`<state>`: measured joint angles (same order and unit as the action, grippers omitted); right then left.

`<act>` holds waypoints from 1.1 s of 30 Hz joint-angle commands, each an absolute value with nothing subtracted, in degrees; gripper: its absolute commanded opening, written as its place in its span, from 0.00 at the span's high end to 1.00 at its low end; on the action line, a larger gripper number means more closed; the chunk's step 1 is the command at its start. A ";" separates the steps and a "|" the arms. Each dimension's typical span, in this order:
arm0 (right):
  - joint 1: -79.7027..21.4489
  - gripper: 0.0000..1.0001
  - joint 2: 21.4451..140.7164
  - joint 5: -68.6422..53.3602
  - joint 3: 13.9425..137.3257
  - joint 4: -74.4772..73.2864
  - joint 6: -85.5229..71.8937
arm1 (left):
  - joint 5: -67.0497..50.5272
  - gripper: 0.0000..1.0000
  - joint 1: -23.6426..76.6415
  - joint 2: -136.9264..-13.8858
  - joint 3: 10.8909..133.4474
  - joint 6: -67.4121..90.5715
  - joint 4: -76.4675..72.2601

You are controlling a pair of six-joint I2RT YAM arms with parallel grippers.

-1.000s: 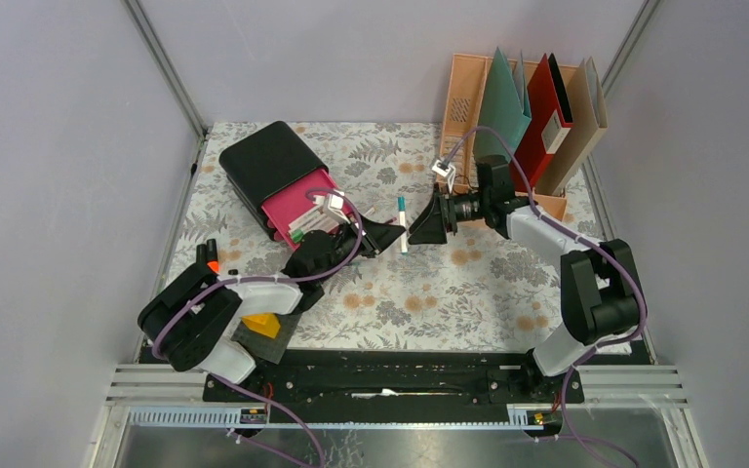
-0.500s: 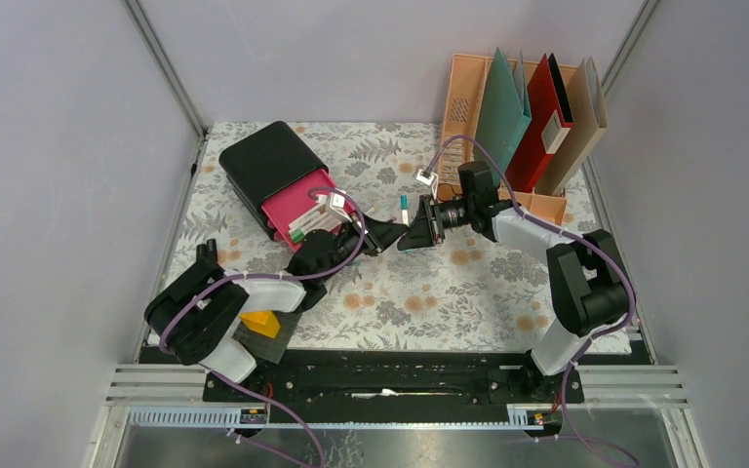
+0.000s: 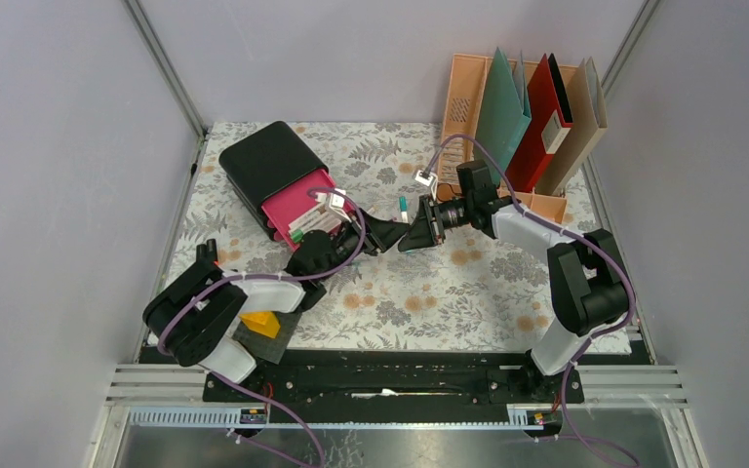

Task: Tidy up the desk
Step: Pick up the stationery from the center of the board, then place the stationery in the drawer.

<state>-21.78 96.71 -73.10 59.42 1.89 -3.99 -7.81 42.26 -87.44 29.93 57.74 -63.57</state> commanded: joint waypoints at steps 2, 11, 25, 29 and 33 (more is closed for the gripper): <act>-22.59 1.00 96.73 -72.47 63.23 -5.40 4.87 | -11.60 0.37 41.66 -81.47 27.67 51.68 -69.17; -22.66 1.00 96.15 -65.74 67.17 -18.39 17.72 | -9.63 0.01 37.56 -62.51 23.06 37.95 -51.11; -31.57 1.00 107.94 -48.55 97.22 -42.26 27.45 | -0.76 0.01 31.72 -41.79 33.95 25.80 -5.49; -36.93 1.00 113.74 -40.74 110.27 -46.88 29.71 | 5.88 0.01 31.64 -37.67 36.19 23.88 1.13; -40.40 1.00 120.66 -31.46 124.43 -51.46 35.80 | 11.93 0.01 31.64 -32.58 38.41 21.91 6.43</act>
